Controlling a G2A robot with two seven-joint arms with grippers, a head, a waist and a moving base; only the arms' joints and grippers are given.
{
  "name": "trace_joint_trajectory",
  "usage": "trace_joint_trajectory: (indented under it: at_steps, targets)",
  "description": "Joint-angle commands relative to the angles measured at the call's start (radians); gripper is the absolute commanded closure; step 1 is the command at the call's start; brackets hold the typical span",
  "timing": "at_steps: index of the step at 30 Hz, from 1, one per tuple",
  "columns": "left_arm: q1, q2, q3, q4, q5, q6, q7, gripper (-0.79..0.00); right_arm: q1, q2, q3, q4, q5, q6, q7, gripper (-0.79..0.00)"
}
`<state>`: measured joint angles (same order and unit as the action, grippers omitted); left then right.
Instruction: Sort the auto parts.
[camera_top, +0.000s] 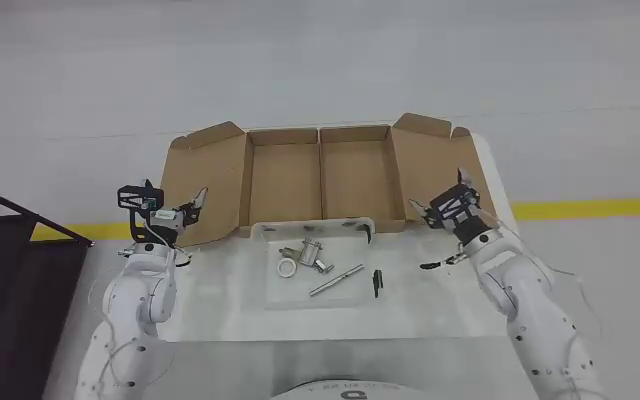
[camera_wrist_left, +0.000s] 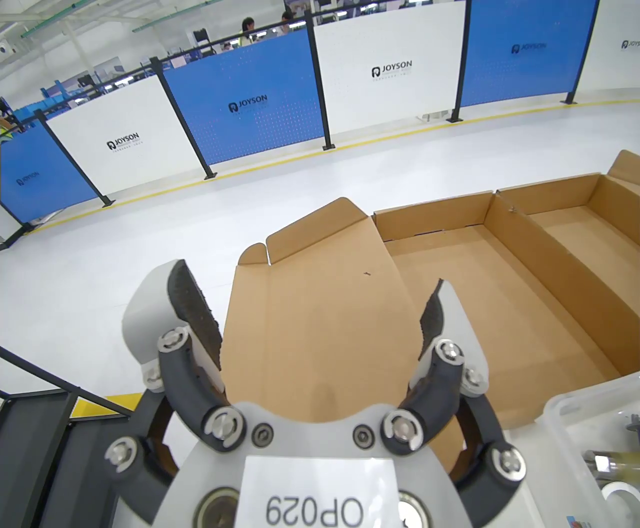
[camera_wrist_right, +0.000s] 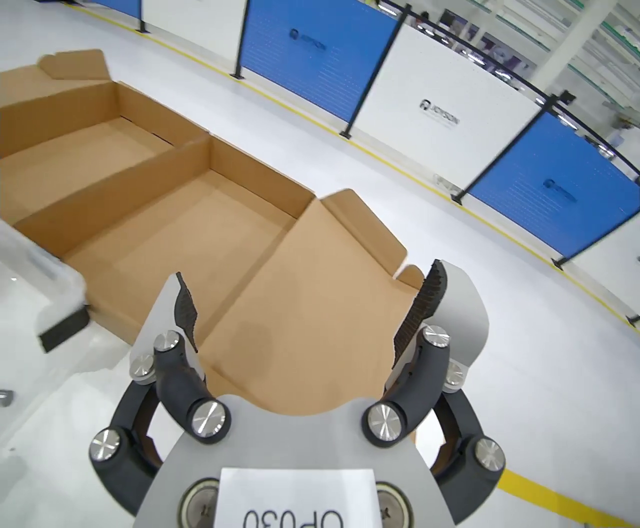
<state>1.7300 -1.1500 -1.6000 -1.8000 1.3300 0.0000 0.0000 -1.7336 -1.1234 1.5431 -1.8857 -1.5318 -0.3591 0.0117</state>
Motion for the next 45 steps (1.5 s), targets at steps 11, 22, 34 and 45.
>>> trace_joint_trajectory:
  at_steps: [11,22,34,45]
  targets:
    - [0.000,0.000,0.000,0.000,0.000,0.000,0.000,-0.785,-0.071,0.049,0.022,-0.182,-0.273,-0.518,-0.090,-0.785]
    - [0.000,0.000,0.000,0.000,0.000,0.000,0.000,-0.785,-0.019,0.042,-0.111,-0.199,-0.295,-0.458,-0.002,-0.785]
    - [0.000,0.000,0.000,0.000,0.000,0.000,0.000,-0.785,0.006,0.045,-0.164,-0.210,-0.309,-0.514,0.057,-0.785]
    - [0.000,0.000,0.000,0.000,0.000,0.000,0.000,-0.785,0.107,0.026,-0.350,-0.237,-0.292,-0.502,0.318,-0.425]
